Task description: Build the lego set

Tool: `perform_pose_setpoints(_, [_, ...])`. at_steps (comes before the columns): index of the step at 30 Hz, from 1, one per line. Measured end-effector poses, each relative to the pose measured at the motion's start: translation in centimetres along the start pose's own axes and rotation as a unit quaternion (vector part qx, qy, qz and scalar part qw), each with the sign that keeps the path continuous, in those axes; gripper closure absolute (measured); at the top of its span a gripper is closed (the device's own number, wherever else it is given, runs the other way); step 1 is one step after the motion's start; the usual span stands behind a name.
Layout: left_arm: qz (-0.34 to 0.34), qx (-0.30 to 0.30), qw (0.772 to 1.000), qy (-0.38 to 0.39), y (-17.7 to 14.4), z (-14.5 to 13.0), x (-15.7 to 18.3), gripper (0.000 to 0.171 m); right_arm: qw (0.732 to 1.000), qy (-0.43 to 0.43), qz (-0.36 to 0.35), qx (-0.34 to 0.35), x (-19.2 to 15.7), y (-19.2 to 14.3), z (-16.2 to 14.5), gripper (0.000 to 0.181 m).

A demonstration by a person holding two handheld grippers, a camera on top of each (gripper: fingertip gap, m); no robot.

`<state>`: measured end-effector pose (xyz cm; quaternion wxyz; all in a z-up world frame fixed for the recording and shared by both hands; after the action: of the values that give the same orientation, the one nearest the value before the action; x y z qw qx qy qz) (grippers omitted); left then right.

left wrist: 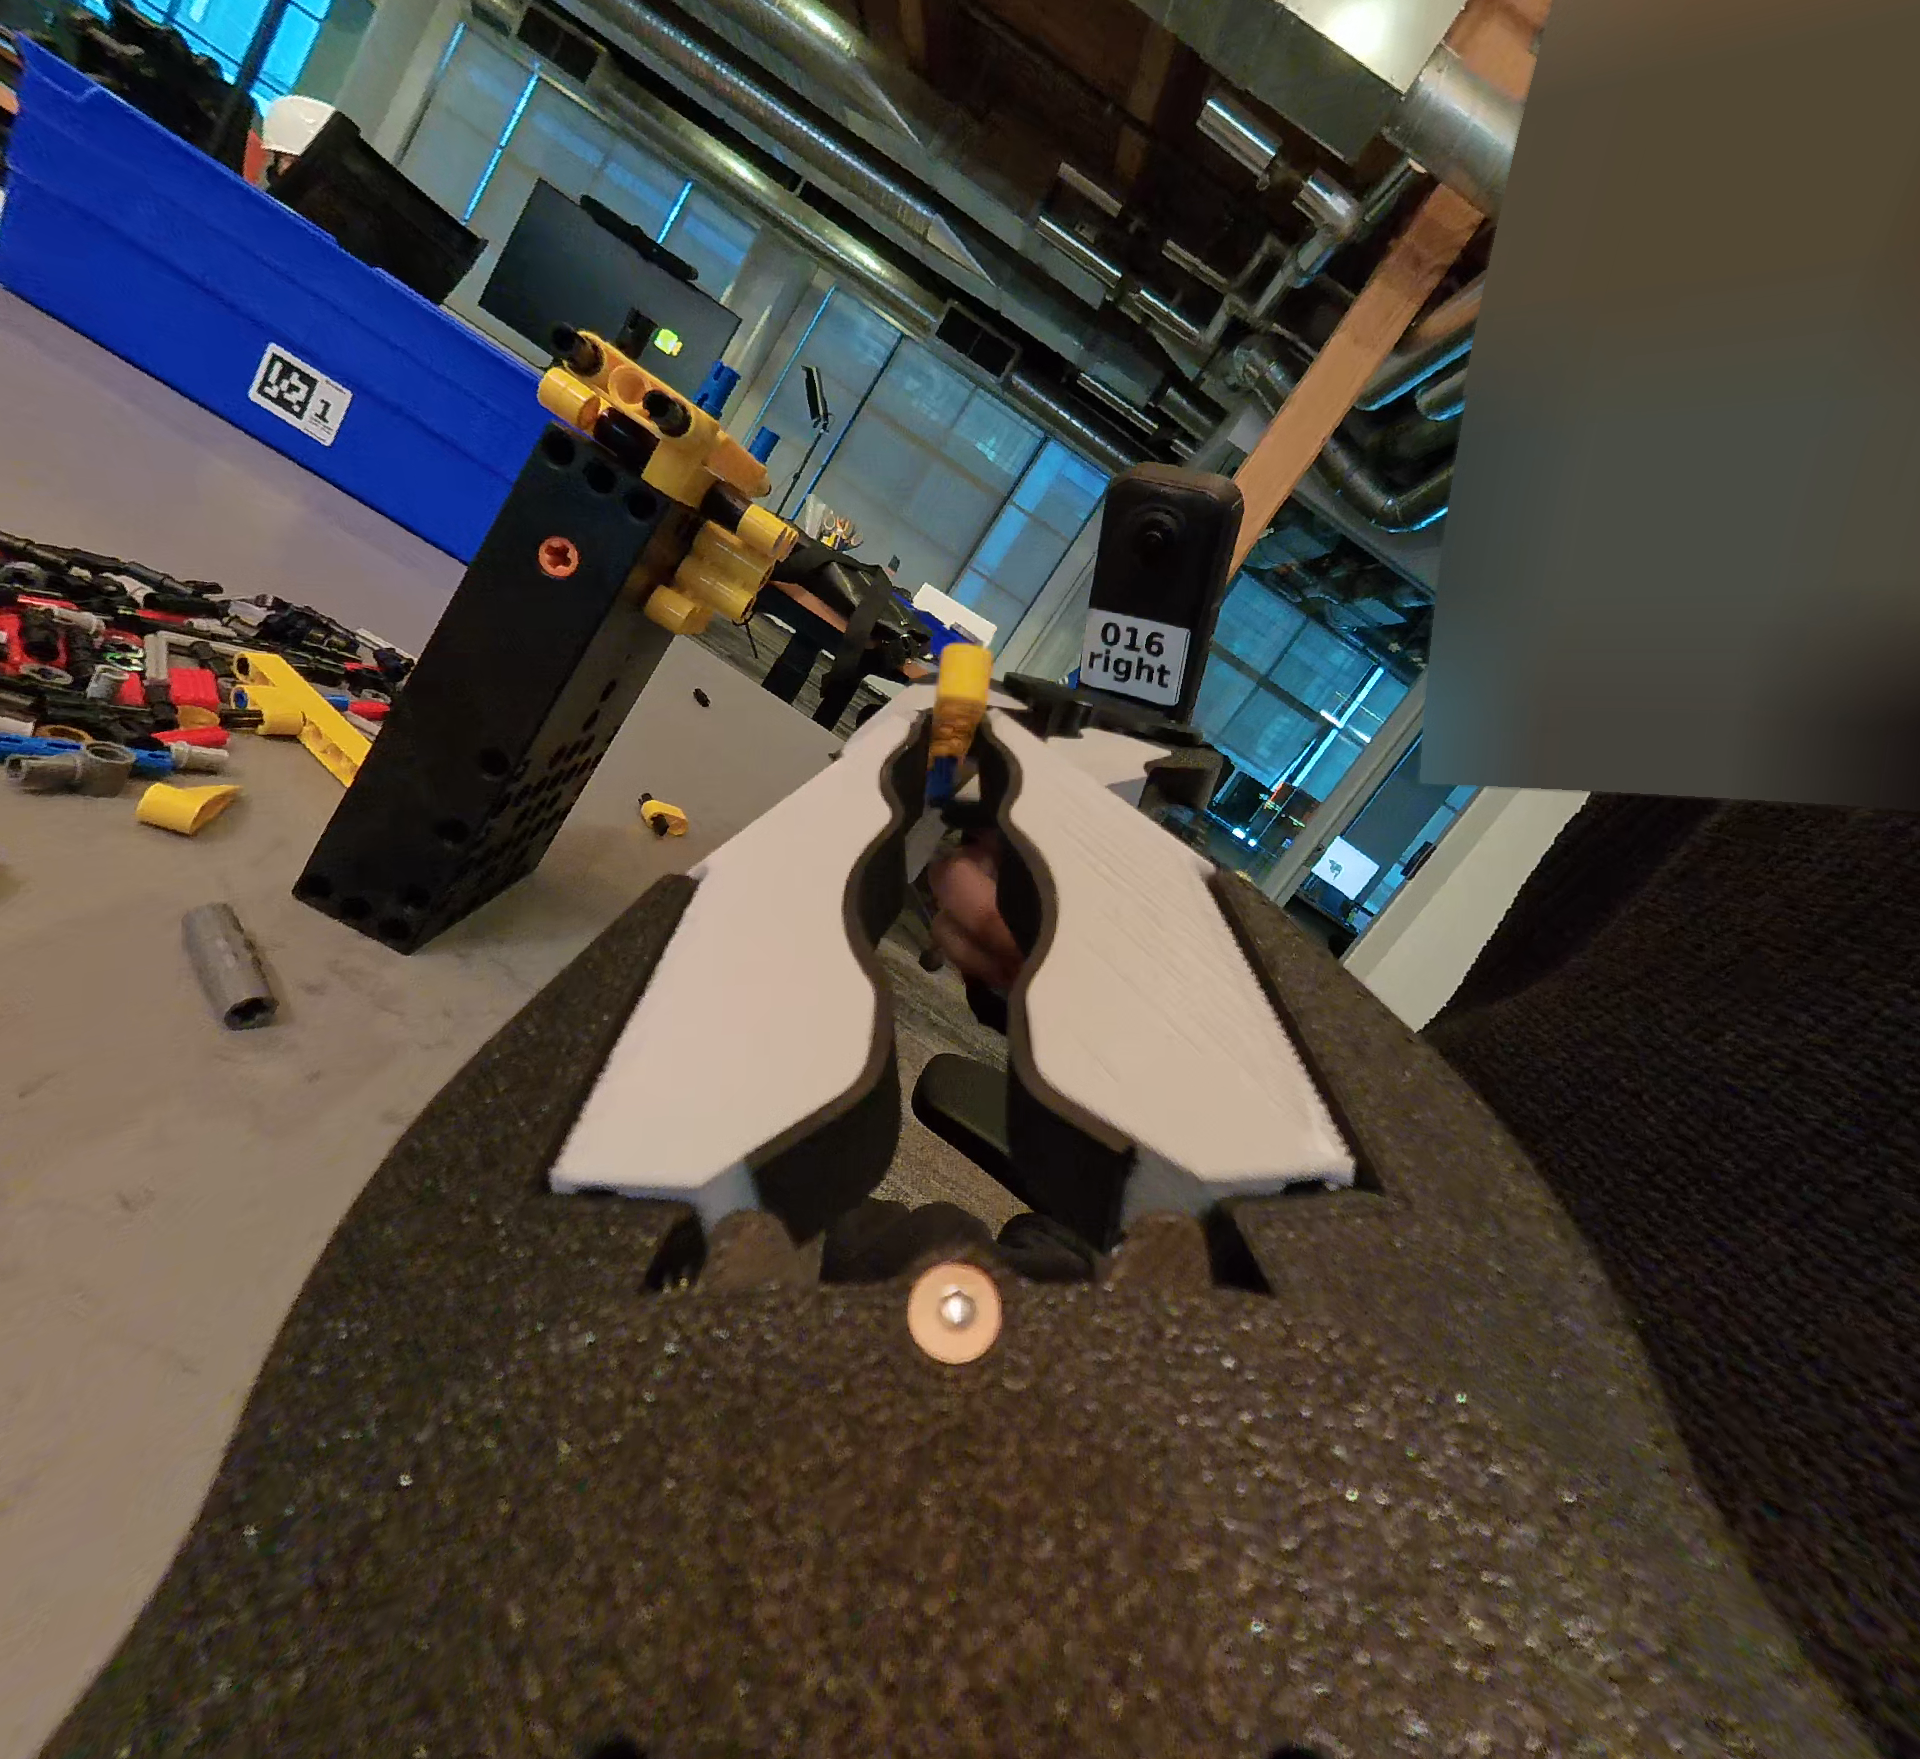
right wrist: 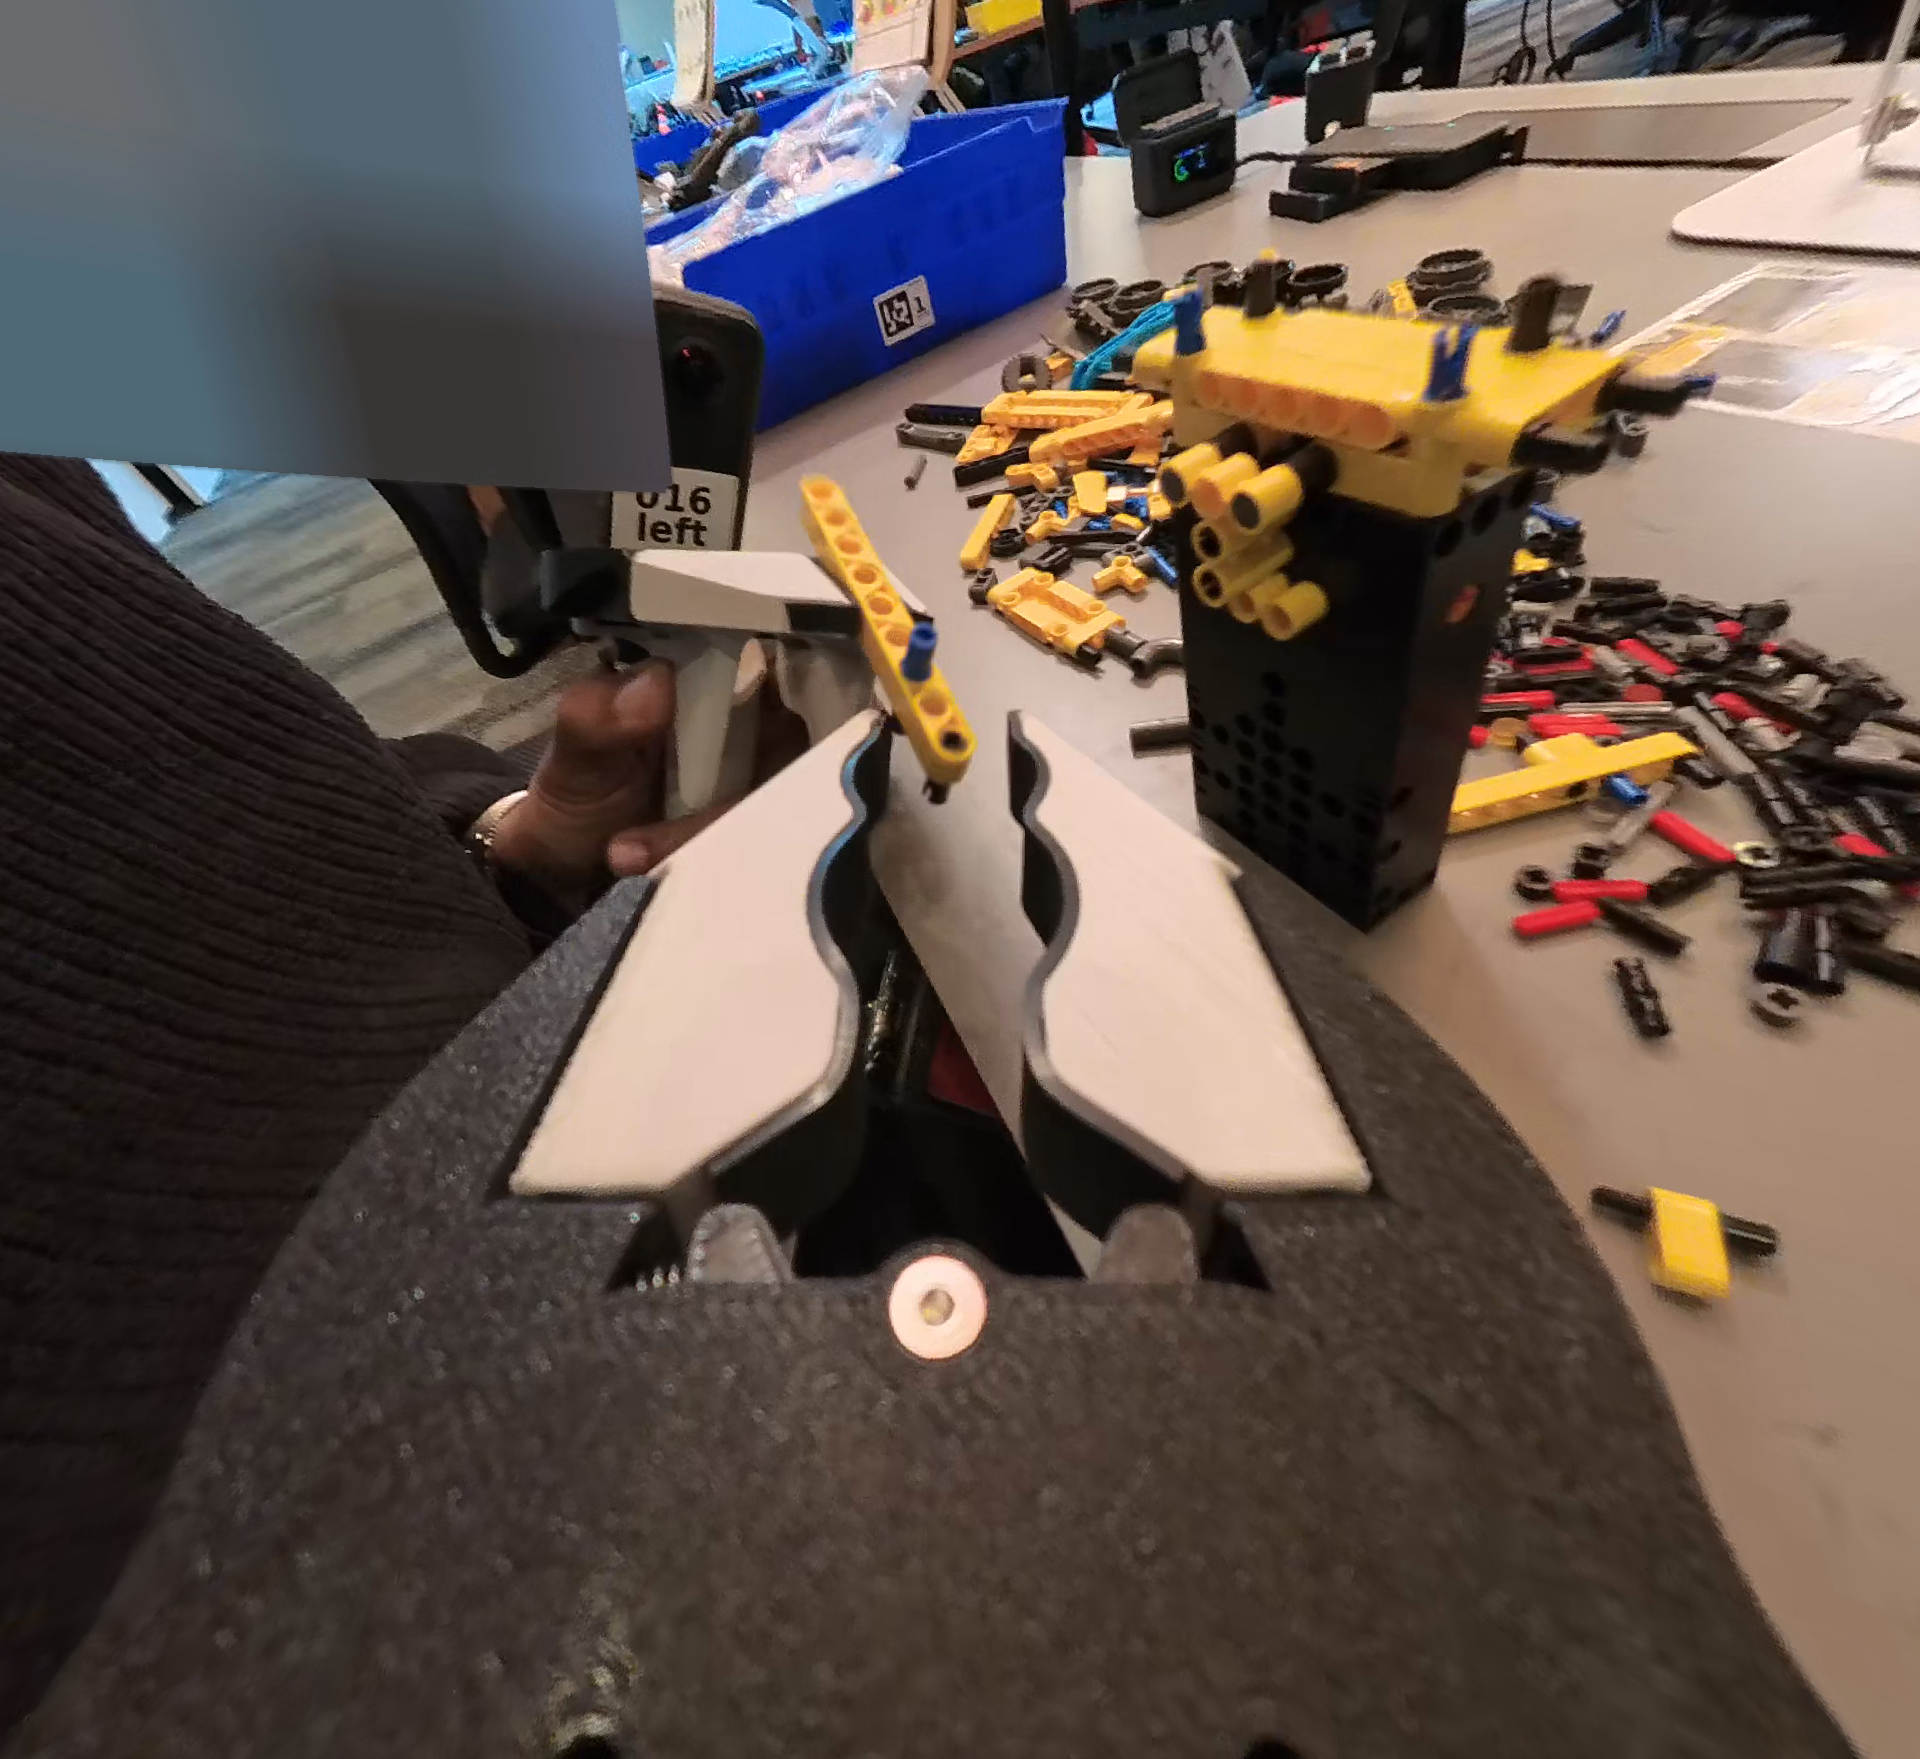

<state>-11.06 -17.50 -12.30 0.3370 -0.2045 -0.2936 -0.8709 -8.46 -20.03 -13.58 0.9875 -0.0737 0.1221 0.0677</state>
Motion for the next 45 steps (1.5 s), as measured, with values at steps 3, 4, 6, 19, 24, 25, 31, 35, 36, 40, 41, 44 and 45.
perform_pose_setpoints(3, [-0.001,0.000,1.000,-0.001,0.0,0.0,0.0,0.164,1.000,0.004,0.008,0.003,-0.1,0.0,0.2,0.159])
perform_pose_setpoints(4, [-0.001,0.000,1.000,0.000,0.0,0.0,0.0,0.164,1.000,0.000,0.007,0.001,-0.1,0.1,0.2,0.159])
perform_pose_setpoints(6, [-0.002,0.000,1.000,0.000,0.0,0.0,0.0,0.164,1.000,-0.009,0.009,-0.002,-0.2,0.2,0.1,0.159])
perform_pose_setpoints(19, [-0.013,-0.003,1.000,-0.008,0.1,-0.2,0.3,0.164,1.000,0.010,0.026,-0.005,-0.8,0.7,-0.2,0.172])
perform_pose_setpoints(24, [-0.017,0.003,1.000,-0.007,0.1,-0.1,0.4,0.163,0.999,0.022,0.037,0.009,-1.0,0.8,0.0,0.175])
perform_pose_setpoints(25, [-0.017,0.003,1.000,-0.006,0.1,-0.1,0.4,0.162,0.999,0.024,0.037,0.012,-1.1,0.7,0.1,0.175])
perform_pose_setpoints(31, [-0.017,0.005,1.000,-0.004,0.1,-0.1,0.4,0.161,0.996,0.054,0.049,0.042,-1.0,0.5,0.9,0.176])
perform_pose_setpoints(35, [-0.017,0.005,1.000,-0.003,0.1,-0.1,0.5,0.160,0.993,0.081,0.060,0.066,-1.0,0.3,1.5,0.175])
perform_pose_setpoints(36, [-0.018,0.005,1.000,-0.003,0.1,-0.1,0.5,0.160,0.992,0.084,0.062,0.068,-1.0,0.3,1.5,0.175])
perform_pose_setpoints(40, [-0.024,0.005,1.000,-0.006,0.1,-0.2,0.7,0.159,0.991,0.091,0.069,0.072,-1.3,0.5,1.6,0.175])
perform_pose_setpoints(41, [-0.027,0.006,1.000,-0.007,0.1,-0.1,0.8,0.158,0.991,0.092,0.070,0.073,-1.4,0.5,1.6,0.176])
perform_pose_setpoints(44, [-0.031,0.009,0.999,-0.008,0.1,-0.1,0.9,0.156,0.989,0.099,0.073,0.076,-1.5,0.7,1.6,0.175])
perform_pose_setpoints(45, [-0.030,0.010,0.999,-0.007,0.1,-0.1,0.9,0.156,0.989,0.102,0.074,0.078,-1.5,0.7,1.6,0.176])
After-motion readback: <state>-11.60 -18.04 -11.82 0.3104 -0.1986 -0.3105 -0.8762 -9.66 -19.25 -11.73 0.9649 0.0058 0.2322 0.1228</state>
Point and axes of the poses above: each gripper's, where its closed fingertips meet, y out along the fingers, z out of its top, x = y × z across the jaws, the point moved 2 cm from there along -y, back along the fingers, and after that the axes turned 4 degrees about x, right-handed, at the moved point
